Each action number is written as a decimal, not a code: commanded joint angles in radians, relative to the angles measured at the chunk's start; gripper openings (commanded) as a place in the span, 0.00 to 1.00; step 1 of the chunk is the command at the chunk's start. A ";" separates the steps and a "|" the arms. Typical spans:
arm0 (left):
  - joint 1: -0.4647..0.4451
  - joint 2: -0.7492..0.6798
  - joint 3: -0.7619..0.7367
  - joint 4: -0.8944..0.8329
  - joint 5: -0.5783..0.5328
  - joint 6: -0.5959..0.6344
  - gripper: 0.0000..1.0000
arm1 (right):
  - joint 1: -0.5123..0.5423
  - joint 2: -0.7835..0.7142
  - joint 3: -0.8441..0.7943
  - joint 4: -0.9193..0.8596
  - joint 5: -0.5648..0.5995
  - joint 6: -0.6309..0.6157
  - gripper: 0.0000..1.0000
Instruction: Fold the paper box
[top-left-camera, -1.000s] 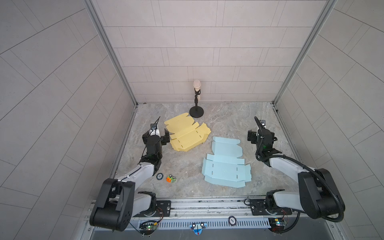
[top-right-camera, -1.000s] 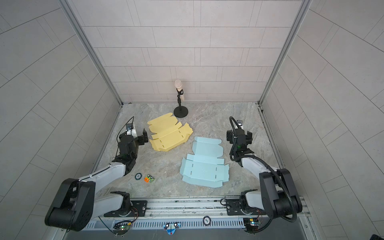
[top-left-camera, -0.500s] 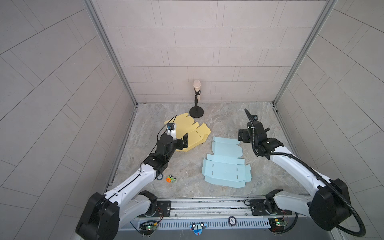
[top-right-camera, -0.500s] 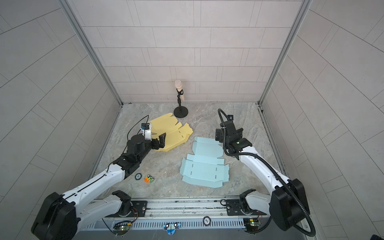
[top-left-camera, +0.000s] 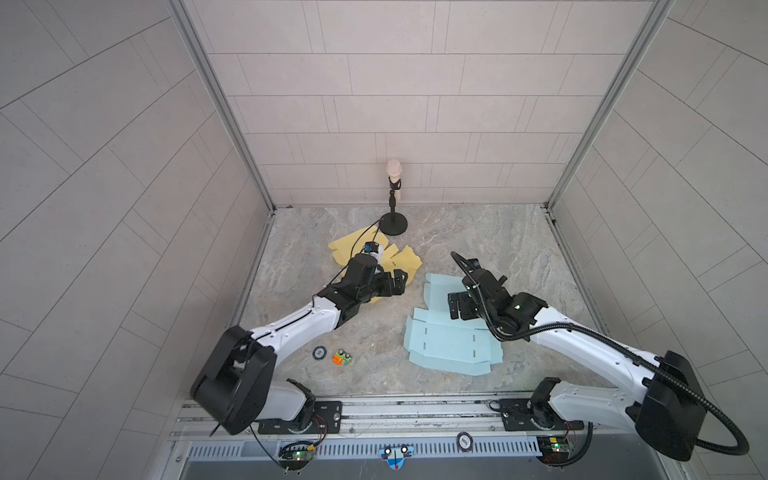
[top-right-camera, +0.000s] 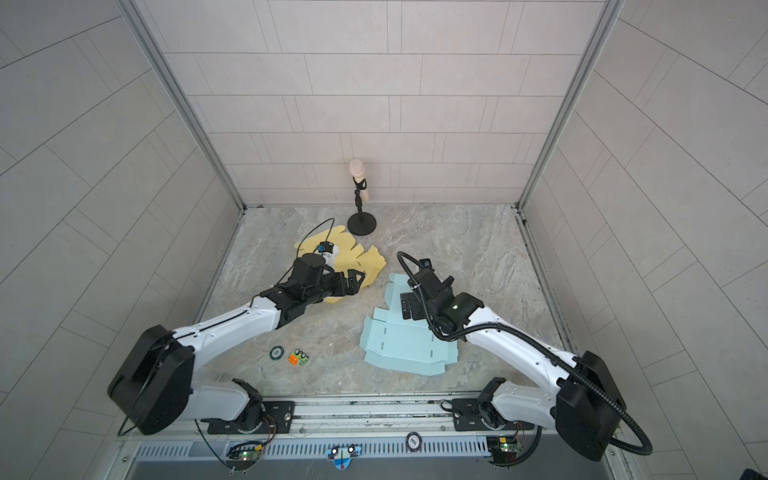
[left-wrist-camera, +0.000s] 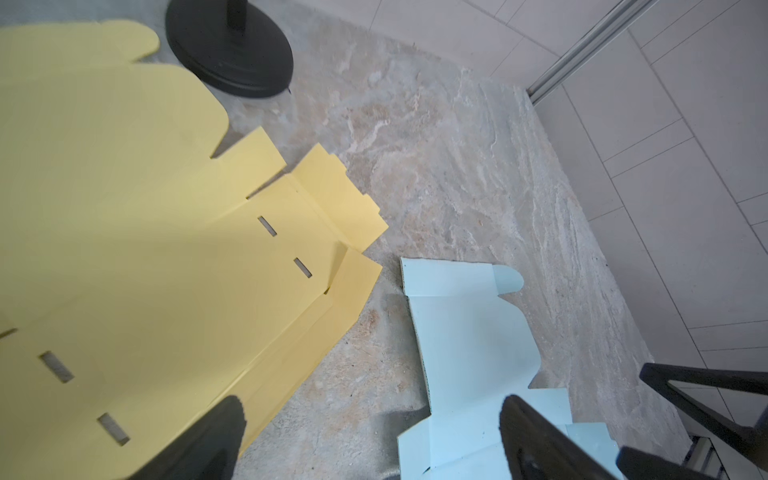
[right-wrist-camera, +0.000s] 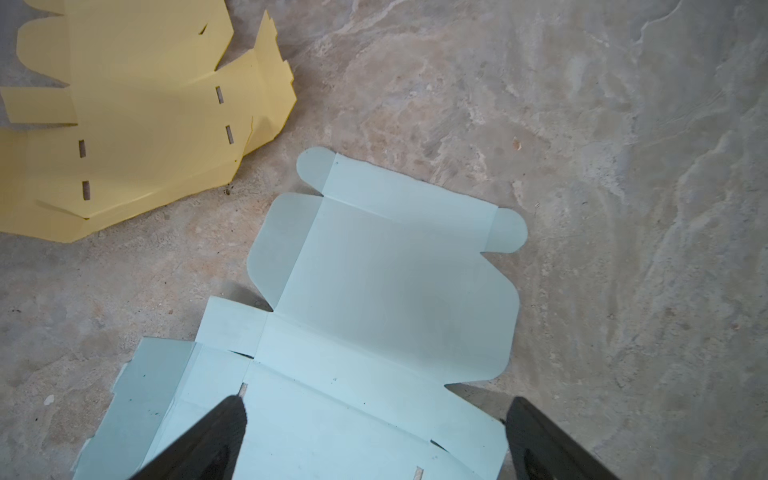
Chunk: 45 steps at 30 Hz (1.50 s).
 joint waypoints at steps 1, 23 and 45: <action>-0.003 0.096 0.080 0.020 0.052 -0.029 1.00 | 0.037 0.033 -0.006 0.025 -0.017 0.050 0.99; 0.209 0.376 0.143 0.013 0.069 -0.020 1.00 | 0.098 0.181 0.043 0.090 -0.059 0.043 0.97; 0.454 0.397 0.020 0.194 0.053 -0.192 1.00 | 0.088 0.099 0.078 -0.014 -0.016 0.023 0.96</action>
